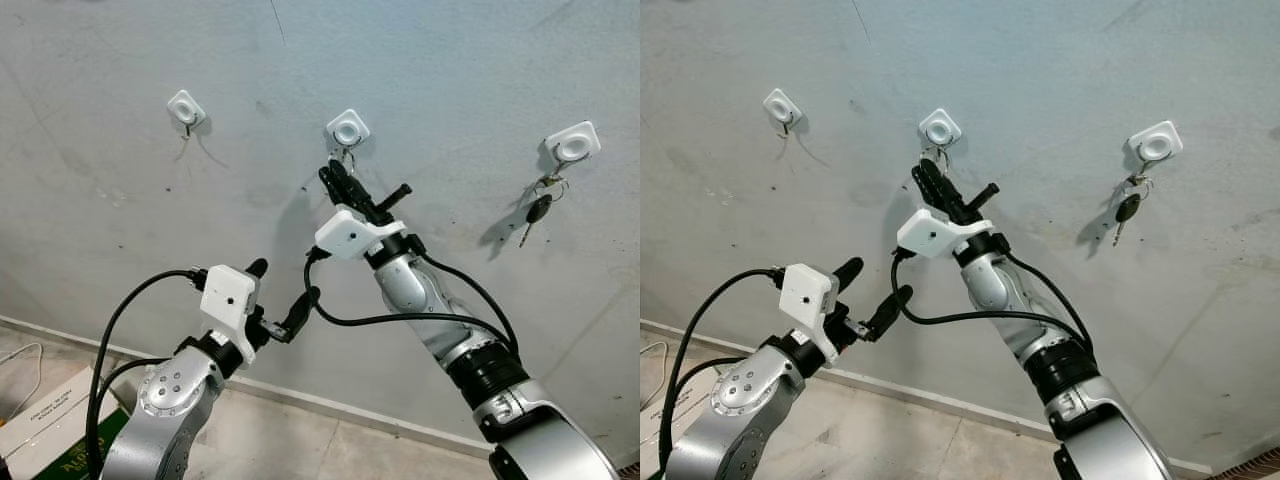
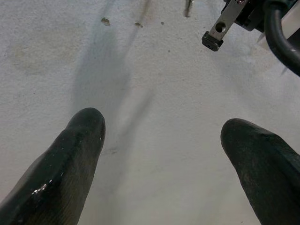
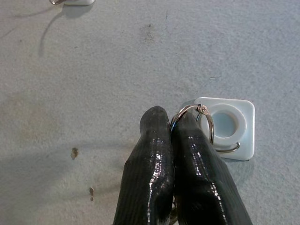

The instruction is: Hang keys on a hook

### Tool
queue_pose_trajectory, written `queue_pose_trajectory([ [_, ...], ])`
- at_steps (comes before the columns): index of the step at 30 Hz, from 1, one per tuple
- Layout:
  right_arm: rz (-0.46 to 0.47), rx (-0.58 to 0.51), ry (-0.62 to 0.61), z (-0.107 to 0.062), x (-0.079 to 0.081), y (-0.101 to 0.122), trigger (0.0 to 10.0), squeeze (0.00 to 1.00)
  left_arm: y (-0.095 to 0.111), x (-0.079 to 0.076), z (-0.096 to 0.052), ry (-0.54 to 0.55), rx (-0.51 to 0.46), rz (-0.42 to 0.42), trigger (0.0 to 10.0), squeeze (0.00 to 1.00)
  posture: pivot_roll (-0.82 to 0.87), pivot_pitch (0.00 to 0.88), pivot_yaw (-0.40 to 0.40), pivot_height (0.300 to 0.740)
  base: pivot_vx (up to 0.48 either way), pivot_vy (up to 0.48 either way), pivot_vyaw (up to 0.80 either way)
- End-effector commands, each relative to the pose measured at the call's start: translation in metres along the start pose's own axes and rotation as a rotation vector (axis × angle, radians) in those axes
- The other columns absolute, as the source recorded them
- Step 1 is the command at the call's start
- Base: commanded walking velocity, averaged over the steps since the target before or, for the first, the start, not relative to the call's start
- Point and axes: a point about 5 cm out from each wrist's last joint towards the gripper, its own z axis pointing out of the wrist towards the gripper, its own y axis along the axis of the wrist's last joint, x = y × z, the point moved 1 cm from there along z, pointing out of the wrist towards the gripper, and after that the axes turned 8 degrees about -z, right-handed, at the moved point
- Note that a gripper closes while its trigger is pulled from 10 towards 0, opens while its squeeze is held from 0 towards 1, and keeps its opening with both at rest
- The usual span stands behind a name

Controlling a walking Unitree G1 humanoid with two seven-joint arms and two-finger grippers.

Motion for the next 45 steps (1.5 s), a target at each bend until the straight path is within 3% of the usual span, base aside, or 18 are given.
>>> queue_pose_trajectory([
  [1, -0.004, -0.018, -0.015, 0.007, -0.005, 0.003, 10.0, 0.0, 0.004, 0.001, 0.0, 0.002, -0.011, 0.022, 10.0, 0.0, 0.12, 0.0, 0.041, 0.74, 0.0, 0.0, 0.0],
  [29, 0.058, -0.015, 0.129, 0.004, 0.019, 0.002, 10.0, 0.0, 0.003, 0.001, 0.0, -0.002, -0.003, 0.028, 10.0, 0.0, 0.13, 0.0, 0.041, 0.74, 0.0, 0.0, 0.0],
  [45, 0.068, -0.019, 0.292, -0.01, 0.044, 0.001, 10.0, 0.0, 0.002, 0.001, 0.0, 0.0, -0.002, 0.028, 10.0, 0.0, 0.12, 0.0, 0.043, 0.74, 0.0, 0.0, 0.0],
])
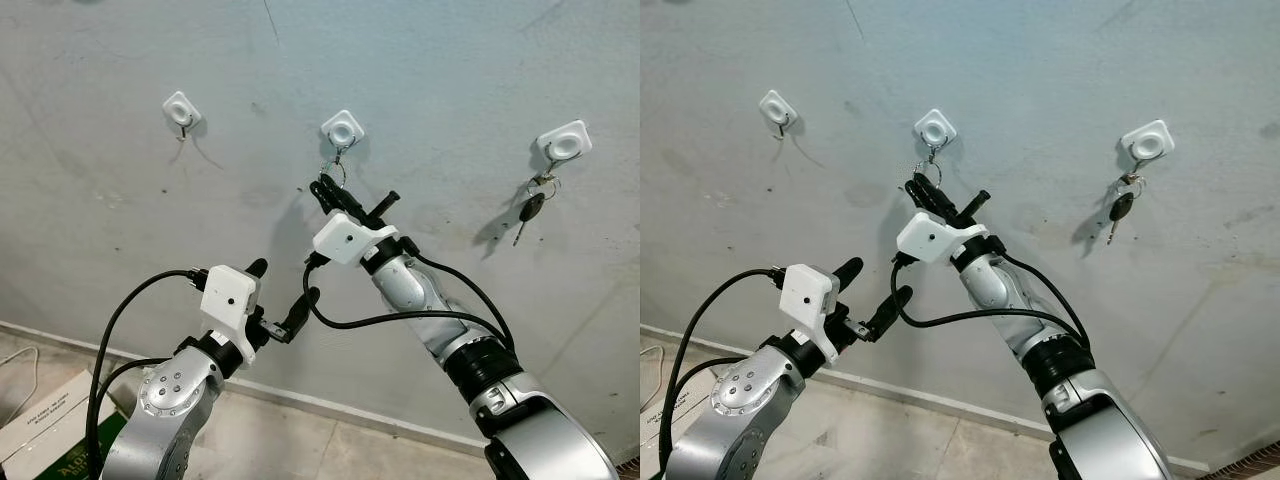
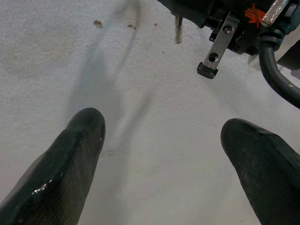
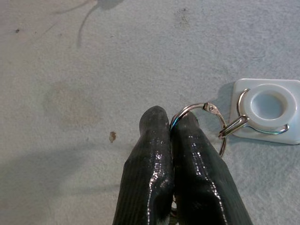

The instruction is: Hang keys on a hook

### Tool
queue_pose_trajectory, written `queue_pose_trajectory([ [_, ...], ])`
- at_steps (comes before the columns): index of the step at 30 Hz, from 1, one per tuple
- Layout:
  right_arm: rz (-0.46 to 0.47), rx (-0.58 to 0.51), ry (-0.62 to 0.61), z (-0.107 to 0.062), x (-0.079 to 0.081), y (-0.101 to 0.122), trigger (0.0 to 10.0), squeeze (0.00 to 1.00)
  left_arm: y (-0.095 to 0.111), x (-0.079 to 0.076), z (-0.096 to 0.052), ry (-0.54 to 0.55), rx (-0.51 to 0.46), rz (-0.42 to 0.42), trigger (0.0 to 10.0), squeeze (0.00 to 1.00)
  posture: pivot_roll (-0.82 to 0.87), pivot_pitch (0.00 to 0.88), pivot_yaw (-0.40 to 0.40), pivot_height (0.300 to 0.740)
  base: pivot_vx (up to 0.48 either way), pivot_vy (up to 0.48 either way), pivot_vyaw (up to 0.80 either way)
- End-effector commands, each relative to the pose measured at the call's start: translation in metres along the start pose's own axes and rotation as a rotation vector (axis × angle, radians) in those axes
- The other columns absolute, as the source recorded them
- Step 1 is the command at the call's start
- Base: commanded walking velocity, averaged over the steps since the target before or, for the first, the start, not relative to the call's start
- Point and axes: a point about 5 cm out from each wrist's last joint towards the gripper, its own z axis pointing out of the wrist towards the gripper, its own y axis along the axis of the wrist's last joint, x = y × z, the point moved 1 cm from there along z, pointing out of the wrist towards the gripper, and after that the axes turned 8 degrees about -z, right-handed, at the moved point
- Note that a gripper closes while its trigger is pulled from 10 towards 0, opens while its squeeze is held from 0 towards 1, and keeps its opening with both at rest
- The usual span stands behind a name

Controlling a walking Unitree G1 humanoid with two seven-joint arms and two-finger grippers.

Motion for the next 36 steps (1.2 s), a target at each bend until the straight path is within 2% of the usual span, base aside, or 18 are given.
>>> queue_pose_trajectory([
  [1, -0.008, 0.0, 0.142, -0.006, 0.027, 0.001, 10.0, 0.0, 0.003, 0.001, 0.0, -0.002, -0.005, 0.02, 10.0, 0.0, 0.12, 0.0, 0.043, 0.74, 0.0, 0.0, 0.0],
  [5, -0.001, 0.006, 0.161, -0.006, 0.03, 0.0, 10.0, 0.0, 0.003, 0.001, 0.001, 0.0, -0.005, 0.021, 10.0, 0.0, 0.12, 0.0, 0.042, 0.74, 0.0, 0.0, 0.0],
  [6, 0.001, 0.007, 0.164, -0.007, 0.031, 0.0, 10.0, 0.43, 0.003, 0.001, 0.001, 0.0, -0.005, 0.021, 10.0, 0.0, 0.12, 0.0, 0.042, 0.74, 0.0, 0.0, 0.0],
  [7, 0.007, 0.009, 0.165, -0.007, 0.031, 0.0, 10.0, 1.0, 0.003, 0.001, 0.001, 0.0, -0.005, 0.021, 10.0, 0.0, 0.12, 0.0, 0.042, 0.74, 0.0, 0.0, 0.0],
  [30, -0.015, 0.07, 0.171, -0.014, 0.03, -0.017, 10.0, 1.0, 0.014, -0.001, 0.0, -0.003, -0.06, 0.024, 10.0, 0.0, 0.13, 0.0, 0.034, 0.74, 0.0, 0.0, 0.0],
  [34, -0.02, 0.072, 0.139, -0.016, 0.026, -0.018, 10.0, 1.0, 0.015, -0.001, 0.0, 0.0, -0.065, 0.023, 10.0, 0.0, 0.13, 0.0, 0.032, 0.74, 0.0, 0.0, 0.0],
  [36, -0.022, 0.068, 0.066, -0.016, 0.017, -0.019, 10.0, 1.0, 0.016, -0.001, 0.0, 0.003, -0.072, 0.022, 10.0, 0.0, 0.13, 0.0, 0.03, 0.74, 0.0, 0.0, 0.0],
])
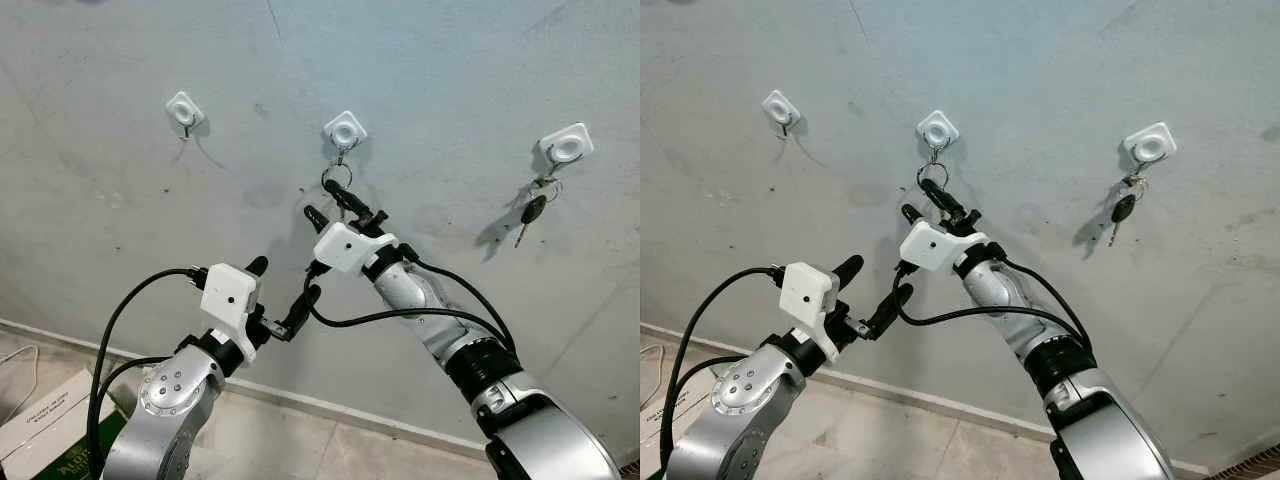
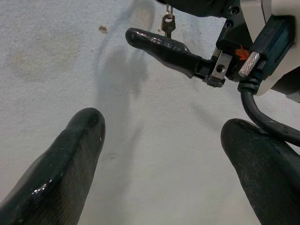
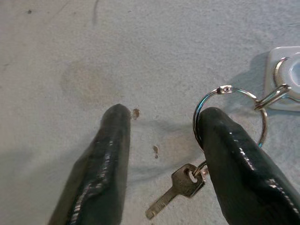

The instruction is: Hang keys on a hook

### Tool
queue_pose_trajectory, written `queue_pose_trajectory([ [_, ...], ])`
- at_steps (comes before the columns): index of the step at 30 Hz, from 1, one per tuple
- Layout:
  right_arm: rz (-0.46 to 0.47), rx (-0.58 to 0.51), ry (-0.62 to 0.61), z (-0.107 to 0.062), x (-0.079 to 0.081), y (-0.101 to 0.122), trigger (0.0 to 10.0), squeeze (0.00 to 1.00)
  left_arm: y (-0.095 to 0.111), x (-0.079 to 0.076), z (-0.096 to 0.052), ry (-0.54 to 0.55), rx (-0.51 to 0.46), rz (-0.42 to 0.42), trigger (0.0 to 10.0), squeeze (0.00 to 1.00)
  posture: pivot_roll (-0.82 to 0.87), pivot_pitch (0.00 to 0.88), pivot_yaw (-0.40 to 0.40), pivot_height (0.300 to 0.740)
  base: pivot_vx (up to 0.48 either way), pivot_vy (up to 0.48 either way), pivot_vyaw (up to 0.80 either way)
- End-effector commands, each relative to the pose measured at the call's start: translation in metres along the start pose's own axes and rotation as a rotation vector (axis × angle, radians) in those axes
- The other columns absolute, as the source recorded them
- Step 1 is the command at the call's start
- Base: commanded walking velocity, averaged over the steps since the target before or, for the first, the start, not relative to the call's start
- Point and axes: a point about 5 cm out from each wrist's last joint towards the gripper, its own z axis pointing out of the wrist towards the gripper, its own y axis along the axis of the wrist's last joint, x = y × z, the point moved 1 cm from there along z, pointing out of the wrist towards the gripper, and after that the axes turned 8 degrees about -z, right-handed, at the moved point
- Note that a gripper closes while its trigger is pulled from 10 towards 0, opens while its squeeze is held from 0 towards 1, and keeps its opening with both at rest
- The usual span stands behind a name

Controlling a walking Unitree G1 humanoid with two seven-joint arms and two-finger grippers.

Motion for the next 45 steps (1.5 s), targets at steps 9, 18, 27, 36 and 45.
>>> queue_pose_trajectory([
  [9, -0.044, 0.022, -0.094, -0.007, -0.009, -0.007, 10.0, 1.0, 0.013, -0.001, 0.001, 0.008, -0.06, 0.019, 10.0, 0.0, 0.12, 0.0, 0.029, 0.74, 0.0, 0.0, 0.0],
  [18, -0.052, 0.013, -0.125, -0.01, -0.012, -0.006, 10.0, 1.0, 0.012, -0.001, 0.001, 0.008, -0.056, 0.018, 10.0, 0.0, 0.12, 0.0, 0.029, 0.74, 0.0, 0.0, 0.0],
  [27, 0.076, 0.13, -0.169, -0.046, -0.015, -0.024, 10.0, 1.0, 0.011, 0.001, 0.0, 0.017, -0.059, 0.019, 10.0, 0.0, 0.11, 0.0, 0.026, 0.74, 0.0, 0.0, 0.0],
  [36, 0.152, 0.256, -0.215, -0.087, -0.029, -0.036, 10.0, 1.0, 0.009, 0.002, -0.002, 0.028, -0.054, 0.02, 10.0, 0.0, 0.07, 0.0, 0.034, 0.74, 0.0, 0.0, 0.0],
  [45, 0.341, 0.46, -0.308, -0.124, -0.047, -0.053, 10.0, 1.0, -0.008, 0.018, -0.021, 0.138, 0.02, 0.031, 10.0, 0.0, 0.05, 0.0, 0.033, 0.74, 0.0, 0.0, 0.0],
])
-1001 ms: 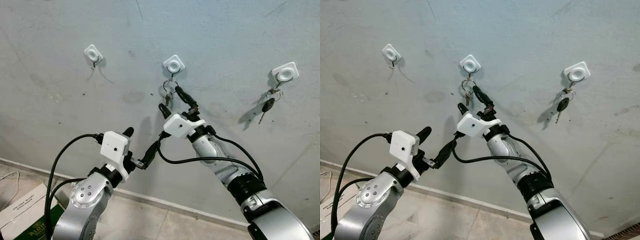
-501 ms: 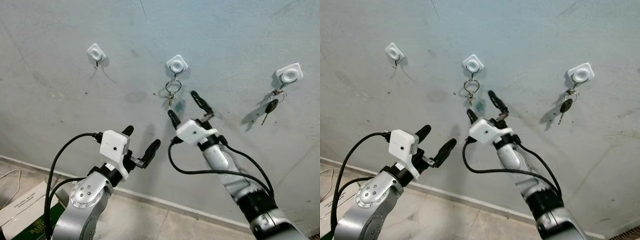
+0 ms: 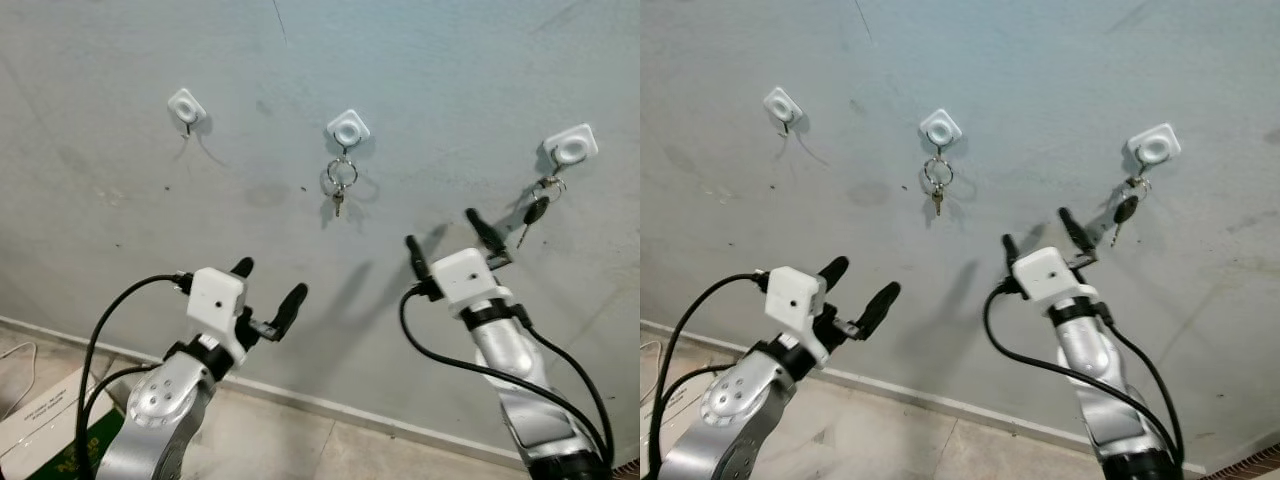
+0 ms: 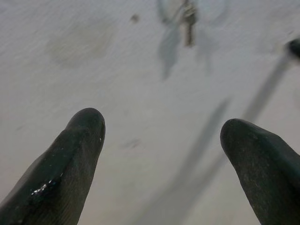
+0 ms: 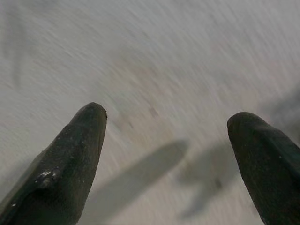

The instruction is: Hang keys on a hook

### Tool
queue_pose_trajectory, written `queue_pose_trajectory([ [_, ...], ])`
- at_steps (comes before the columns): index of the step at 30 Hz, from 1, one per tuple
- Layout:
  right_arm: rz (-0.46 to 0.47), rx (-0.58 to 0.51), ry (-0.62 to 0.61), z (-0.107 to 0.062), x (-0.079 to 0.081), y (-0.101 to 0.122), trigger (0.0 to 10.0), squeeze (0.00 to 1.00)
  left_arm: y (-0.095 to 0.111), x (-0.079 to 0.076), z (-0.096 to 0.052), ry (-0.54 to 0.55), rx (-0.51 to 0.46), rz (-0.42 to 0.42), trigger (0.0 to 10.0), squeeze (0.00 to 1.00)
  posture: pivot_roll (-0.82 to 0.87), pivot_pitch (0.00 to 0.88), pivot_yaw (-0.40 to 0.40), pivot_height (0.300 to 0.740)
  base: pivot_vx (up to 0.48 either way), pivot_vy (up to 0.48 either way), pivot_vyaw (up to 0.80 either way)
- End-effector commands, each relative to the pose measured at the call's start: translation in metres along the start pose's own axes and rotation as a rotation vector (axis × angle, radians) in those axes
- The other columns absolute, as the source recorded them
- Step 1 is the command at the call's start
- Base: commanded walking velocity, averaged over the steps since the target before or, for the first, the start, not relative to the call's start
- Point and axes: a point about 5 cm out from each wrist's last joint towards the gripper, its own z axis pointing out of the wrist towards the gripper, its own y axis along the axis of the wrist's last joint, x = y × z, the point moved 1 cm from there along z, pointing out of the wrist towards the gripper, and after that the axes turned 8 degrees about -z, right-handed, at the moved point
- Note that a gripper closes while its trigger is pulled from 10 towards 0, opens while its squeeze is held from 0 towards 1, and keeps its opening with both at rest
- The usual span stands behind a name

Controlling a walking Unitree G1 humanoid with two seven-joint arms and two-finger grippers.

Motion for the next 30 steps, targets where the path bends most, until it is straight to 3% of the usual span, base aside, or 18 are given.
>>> queue_pose_trajectory([
  [1, 0.073, 0.014, -0.005, -0.002, -0.004, 0.003, 10.0, 1.0, -0.001, 0.006, -0.004, 0.034, 0.01, 0.022, 10.0, 0.0, 0.05, 0.0, 0.033, 0.74, 0.0, 0.0, 0.0],
  [3, 0.101, 0.029, -0.002, -0.005, -0.005, 0.003, 10.0, 1.0, -0.002, 0.009, -0.006, 0.053, 0.016, 0.031, 10.0, 0.0, 0.05, 0.0, 0.033, 0.74, 0.0, 0.0, 0.0],
  [8, 0.234, 0.075, 0.118, -0.025, 0.013, 0.005, 10.0, 1.0, -0.006, 0.017, -0.009, 0.1, 0.036, 0.026, 10.0, 0.0, 0.04, 0.0, 0.032, 0.74, 0.0, 0.0, 0.0],
  [12, 0.246, 0.105, 0.171, -0.041, 0.02, 0.005, 10.0, 1.0, -0.009, 0.017, -0.013, 0.097, 0.048, 0.018, 10.0, 0.0, 0.03, 0.0, 0.034, 0.74, 0.0, 0.0, 0.0],
  [13, 0.259, 0.128, 0.19, -0.047, 0.022, 0.004, 10.0, 0.73, -0.011, 0.018, -0.015, 0.103, 0.057, 0.016, 10.0, 0.0, 0.03, 0.0, 0.035, 0.74, 0.0, 0.0, 0.0],
  [14, 0.258, 0.135, 0.198, -0.049, 0.023, 0.003, 10.0, 0.0, -0.012, 0.019, -0.016, 0.107, 0.062, 0.011, 10.0, 0.0, 0.03, 0.0, 0.035, 0.74, 0.0, 0.0, 0.0],
  [22, 0.265, 0.163, 0.226, -0.048, 0.023, 0.003, 10.0, 0.0, -0.014, 0.02, -0.016, 0.114, 0.075, -0.01, 10.0, 0.0, 0.02, 0.0, 0.038, 0.74, 0.0, 0.0, 0.0],
  [30, 0.248, 0.148, 0.261, -0.044, 0.025, 0.009, 10.0, 0.0, -0.014, 0.019, -0.014, 0.111, 0.073, -0.012, 10.0, 0.0, 0.02, 0.0, 0.032, 0.74, 0.0, 0.397, 0.0],
])
